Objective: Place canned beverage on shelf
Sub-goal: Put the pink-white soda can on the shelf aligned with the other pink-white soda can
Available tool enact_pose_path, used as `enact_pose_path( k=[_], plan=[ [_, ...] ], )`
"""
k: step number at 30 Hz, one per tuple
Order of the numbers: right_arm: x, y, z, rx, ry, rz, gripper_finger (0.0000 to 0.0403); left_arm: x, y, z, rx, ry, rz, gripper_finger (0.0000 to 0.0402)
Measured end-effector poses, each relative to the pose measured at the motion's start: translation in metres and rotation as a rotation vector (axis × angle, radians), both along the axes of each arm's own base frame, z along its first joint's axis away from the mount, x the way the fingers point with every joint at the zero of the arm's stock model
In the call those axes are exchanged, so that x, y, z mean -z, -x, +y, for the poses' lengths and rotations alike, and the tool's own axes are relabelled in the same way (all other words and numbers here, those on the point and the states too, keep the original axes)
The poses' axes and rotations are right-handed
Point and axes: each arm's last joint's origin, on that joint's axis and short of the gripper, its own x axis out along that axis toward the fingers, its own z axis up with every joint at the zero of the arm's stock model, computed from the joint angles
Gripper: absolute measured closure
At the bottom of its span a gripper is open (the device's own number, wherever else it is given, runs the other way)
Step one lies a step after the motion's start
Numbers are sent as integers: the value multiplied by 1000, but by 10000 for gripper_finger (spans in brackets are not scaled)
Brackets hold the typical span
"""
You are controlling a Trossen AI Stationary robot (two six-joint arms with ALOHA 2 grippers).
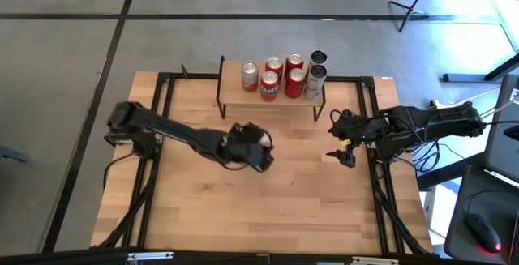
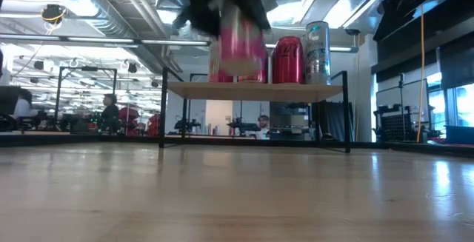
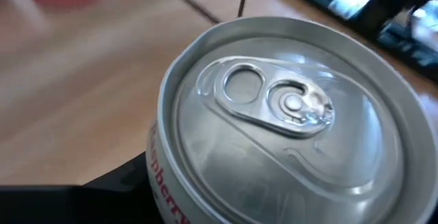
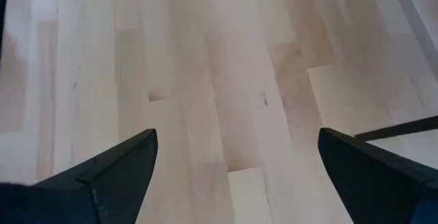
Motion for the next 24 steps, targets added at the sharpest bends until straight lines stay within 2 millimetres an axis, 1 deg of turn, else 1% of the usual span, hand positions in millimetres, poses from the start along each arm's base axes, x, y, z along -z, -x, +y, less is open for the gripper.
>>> enact_pose_path(
  k=[2,5,7,11,14,17,19,22,24],
  plan=[
    [0,0,-1,8,18,-2,13,-26,12,11,16,-14,-9,131],
    [0,0,-2,15,68,-5,13,-54,31,33,2,-47,-18,131],
    [-1,0,-3,42,91,-14,13,-69,44,50,-9,-75,-8,131],
    [-1,-1,-4,97,110,-33,13,-85,64,83,-37,-129,41,131],
    [-3,-4,-6,114,108,-64,13,-86,72,105,-28,-141,87,131],
    [-5,-6,-9,140,103,-94,13,-78,75,127,19,-110,147,131],
    [-6,-7,-13,162,102,-105,13,-71,77,141,61,-62,152,131],
    [-7,-8,-18,197,101,-114,13,-65,79,155,66,-69,177,131],
    [-7,-8,-21,224,93,-115,13,-66,81,161,64,-87,182,131]
  ],
)
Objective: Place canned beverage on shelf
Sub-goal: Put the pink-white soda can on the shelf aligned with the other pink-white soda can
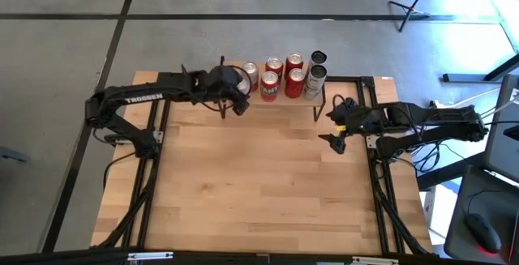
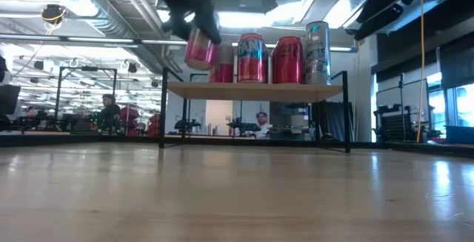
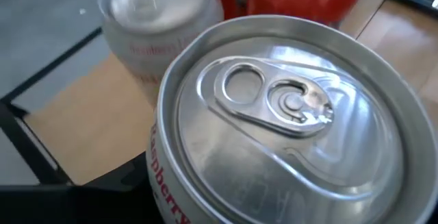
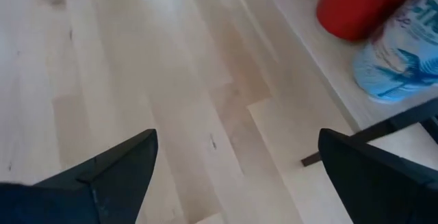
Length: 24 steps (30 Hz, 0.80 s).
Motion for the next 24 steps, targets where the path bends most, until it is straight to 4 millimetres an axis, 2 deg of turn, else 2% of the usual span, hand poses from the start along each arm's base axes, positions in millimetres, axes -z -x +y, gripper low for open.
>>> enact_pose_path(
  k=[6,13,16,24],
  plan=[
    [0,0,-6,63,-19,-12,13,-5,3,15,28,-4,-41,131],
    [-1,0,-7,84,0,-15,13,8,2,32,12,10,-112,131],
    [-1,0,-7,84,0,-16,13,9,-1,34,20,-7,-171,131],
    [-1,0,-7,79,5,-19,13,31,-1,34,6,1,-207,131]
  ],
)
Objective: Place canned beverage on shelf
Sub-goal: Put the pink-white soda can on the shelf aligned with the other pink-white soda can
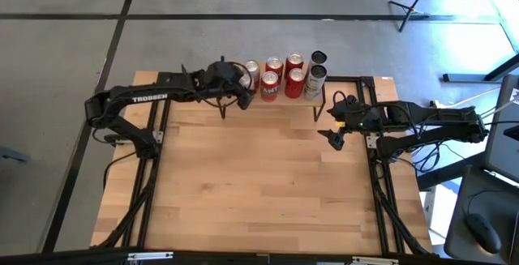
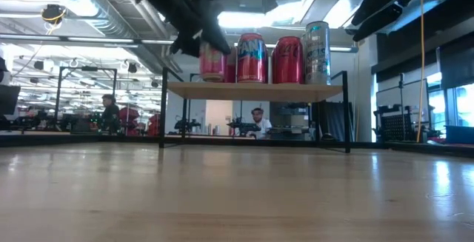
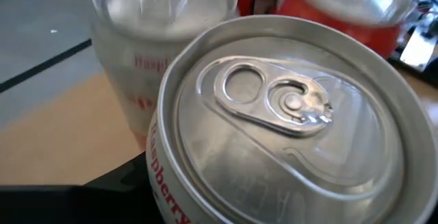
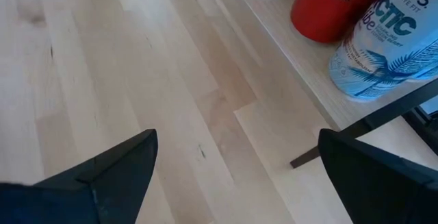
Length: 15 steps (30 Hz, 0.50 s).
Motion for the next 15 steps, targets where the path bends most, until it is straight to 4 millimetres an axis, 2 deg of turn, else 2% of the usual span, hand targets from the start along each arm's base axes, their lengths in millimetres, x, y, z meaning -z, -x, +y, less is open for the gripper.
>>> enact_pose_path(
  k=[3,15],
  plan=[
    [0,0,0,-2,2,1,13,8,0,-2,12,9,14,131],
    [0,0,0,10,8,0,13,19,-15,4,15,-13,-13,120]
  ],
)
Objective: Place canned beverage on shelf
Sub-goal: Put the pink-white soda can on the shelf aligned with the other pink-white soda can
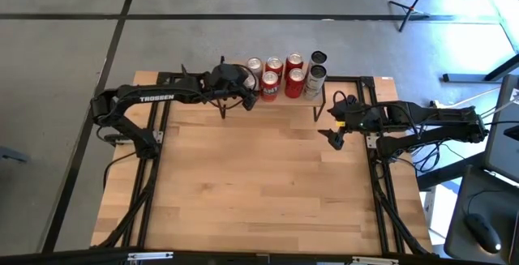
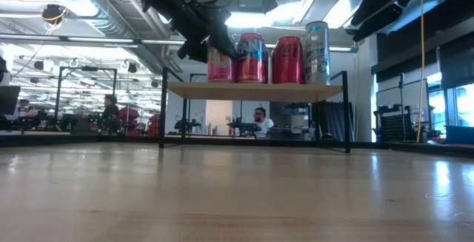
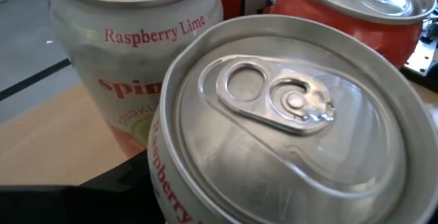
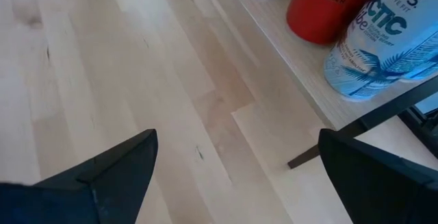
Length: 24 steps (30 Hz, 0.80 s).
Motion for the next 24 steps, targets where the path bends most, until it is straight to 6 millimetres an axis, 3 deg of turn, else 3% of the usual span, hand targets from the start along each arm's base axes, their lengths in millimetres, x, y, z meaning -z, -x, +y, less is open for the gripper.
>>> enact_pose_path(
  k=[9,16,24],
  plan=[
    [0,0,0,5,-27,-7,13,0,0,-3,17,9,2,113],
    [0,0,1,0,-33,-6,13,1,1,-4,39,37,22,47],
    [0,0,2,-24,-60,-5,13,-36,14,-12,142,-40,14,25]
  ],
)
